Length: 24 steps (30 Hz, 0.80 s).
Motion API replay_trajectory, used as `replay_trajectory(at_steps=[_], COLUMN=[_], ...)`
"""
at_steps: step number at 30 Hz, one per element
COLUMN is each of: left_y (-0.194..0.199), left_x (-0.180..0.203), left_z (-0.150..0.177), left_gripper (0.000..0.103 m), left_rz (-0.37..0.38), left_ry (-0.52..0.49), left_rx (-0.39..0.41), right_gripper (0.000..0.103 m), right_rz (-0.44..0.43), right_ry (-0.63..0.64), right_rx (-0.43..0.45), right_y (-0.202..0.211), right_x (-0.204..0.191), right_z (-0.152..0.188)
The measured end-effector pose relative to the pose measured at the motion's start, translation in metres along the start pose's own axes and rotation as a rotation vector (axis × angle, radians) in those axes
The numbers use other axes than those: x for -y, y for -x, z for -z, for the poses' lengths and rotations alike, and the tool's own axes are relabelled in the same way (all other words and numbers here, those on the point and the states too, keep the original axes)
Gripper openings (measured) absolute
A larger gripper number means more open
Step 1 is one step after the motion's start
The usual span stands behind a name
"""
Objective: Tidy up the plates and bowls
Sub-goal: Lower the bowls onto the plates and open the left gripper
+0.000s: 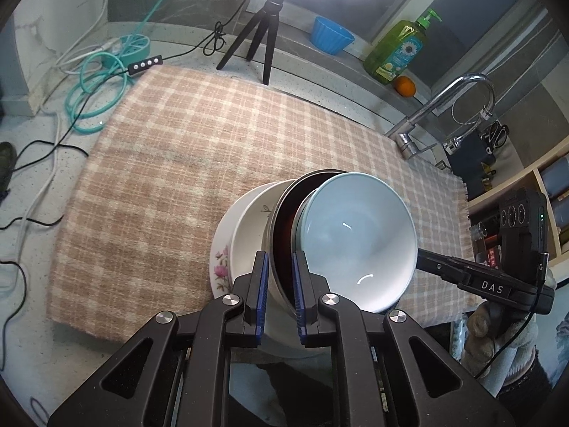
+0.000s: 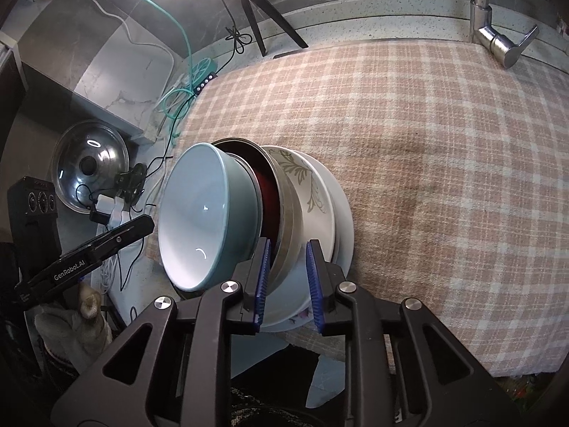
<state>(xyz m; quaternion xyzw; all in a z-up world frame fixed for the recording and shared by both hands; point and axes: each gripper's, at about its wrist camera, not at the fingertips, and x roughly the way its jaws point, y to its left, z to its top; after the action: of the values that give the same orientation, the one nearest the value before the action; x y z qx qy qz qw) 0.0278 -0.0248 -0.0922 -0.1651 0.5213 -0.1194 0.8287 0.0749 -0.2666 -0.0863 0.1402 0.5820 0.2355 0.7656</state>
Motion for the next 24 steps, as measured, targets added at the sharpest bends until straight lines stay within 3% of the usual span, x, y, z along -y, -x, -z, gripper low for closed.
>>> replay_trajectory(at_steps=[5,8,10,11,14,18,20,24], left_y=[0.011,0.021,0.026,0.028,0.037,0.045,0.049,0.055], left_x=[0.004,0.011,0.016,0.017,0.023,0.031,0.034,0.038], left_z=[0.004,0.01,0.015,0.016,0.023,0.031,0.035,0.042], left_gripper=[0.012,0.023,0.025,0.025,0.042,0.059,0.06,0.064], left_rz=[-0.029,-0.065,-0.082,-0.087,-0.112,-0.15,-0.164,-0.198], left_ry=[-0.021,-0.058,-0.078,-0.084,-0.106,-0.132,-0.138,-0.153], left_rx=[0.036,0.074,0.092,0.097,0.126,0.158,0.17,0.18], right_gripper=[0.021,0.021,0.023,0.03,0.048,0.049,0.058,0.061], right_rz=[0.017,0.035,0.047,0.053,0.078,0.125,0.137,0.153], right_ry=[0.026,0.046,0.06,0.066,0.094,0.164,0.188,0.241], right_rx=[0.02,0.037,0.054,0.062,0.1,0.143,0.162,0.202], right_y=[0.01,0.017,0.023,0.026,0.037,0.05,0.055,0.068], right_x=[-0.003,-0.005,-0.007,-0.007,-0.011,-0.022,-0.027,-0.035], right_z=[0.005,0.008,0.012,0.014,0.02,0.03,0.034,0.046])
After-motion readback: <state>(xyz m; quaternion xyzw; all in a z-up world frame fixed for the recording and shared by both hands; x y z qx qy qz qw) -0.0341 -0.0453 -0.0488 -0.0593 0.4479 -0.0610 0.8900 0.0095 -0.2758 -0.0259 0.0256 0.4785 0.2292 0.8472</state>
